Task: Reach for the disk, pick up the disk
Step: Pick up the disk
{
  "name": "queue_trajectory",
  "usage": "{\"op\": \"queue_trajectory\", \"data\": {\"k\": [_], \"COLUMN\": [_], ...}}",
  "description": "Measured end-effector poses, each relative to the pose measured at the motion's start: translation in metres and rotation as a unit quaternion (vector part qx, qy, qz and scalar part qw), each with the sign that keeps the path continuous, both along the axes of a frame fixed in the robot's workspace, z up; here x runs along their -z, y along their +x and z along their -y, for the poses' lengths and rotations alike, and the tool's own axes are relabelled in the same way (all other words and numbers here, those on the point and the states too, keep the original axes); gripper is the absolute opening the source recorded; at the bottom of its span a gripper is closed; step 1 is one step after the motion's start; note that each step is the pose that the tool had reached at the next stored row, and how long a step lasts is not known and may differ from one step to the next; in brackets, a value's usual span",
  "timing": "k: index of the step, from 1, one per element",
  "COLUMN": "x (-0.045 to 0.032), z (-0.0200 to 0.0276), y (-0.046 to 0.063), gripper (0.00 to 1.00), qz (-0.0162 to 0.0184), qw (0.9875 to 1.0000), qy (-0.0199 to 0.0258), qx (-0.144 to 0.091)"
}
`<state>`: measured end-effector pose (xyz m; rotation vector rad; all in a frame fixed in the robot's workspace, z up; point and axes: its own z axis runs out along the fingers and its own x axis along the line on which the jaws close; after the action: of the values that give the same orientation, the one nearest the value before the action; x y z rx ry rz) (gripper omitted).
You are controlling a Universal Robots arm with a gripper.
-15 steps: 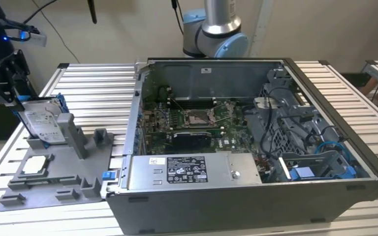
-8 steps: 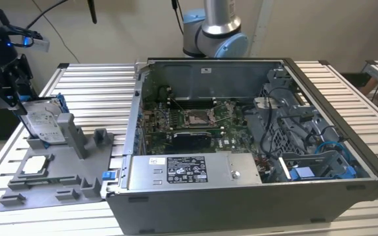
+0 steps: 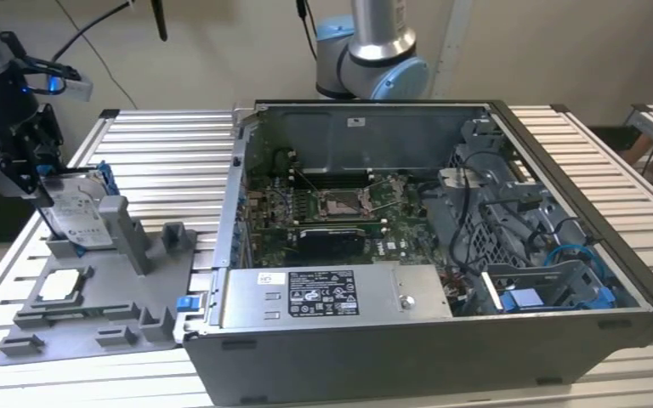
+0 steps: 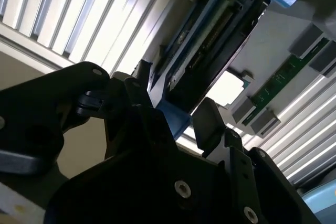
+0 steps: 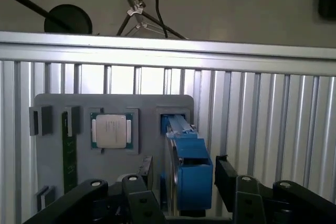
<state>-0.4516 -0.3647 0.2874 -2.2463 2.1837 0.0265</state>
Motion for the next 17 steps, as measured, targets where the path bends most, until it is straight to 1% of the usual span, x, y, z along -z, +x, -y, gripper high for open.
{"op": "queue_trajectory", "data": {"k": [11,13,16,17], "x": [0.0201,0.0229,0.0264,0.027], "z": [0.0,0.0001,0.0001,0.0001], "y": [0.001,0.001,0.001,0.001], "gripper": [1.0,1.0,1.0,1.0], "qz": [0.0001,0.0016,0.0055,0.0059], "qw": [1.0,1.0,1.0,1.0], "qy": [0.0,0.0,-0.0001,-0.0001], "qx": [0.006,0.006,0.007,0.007]}}
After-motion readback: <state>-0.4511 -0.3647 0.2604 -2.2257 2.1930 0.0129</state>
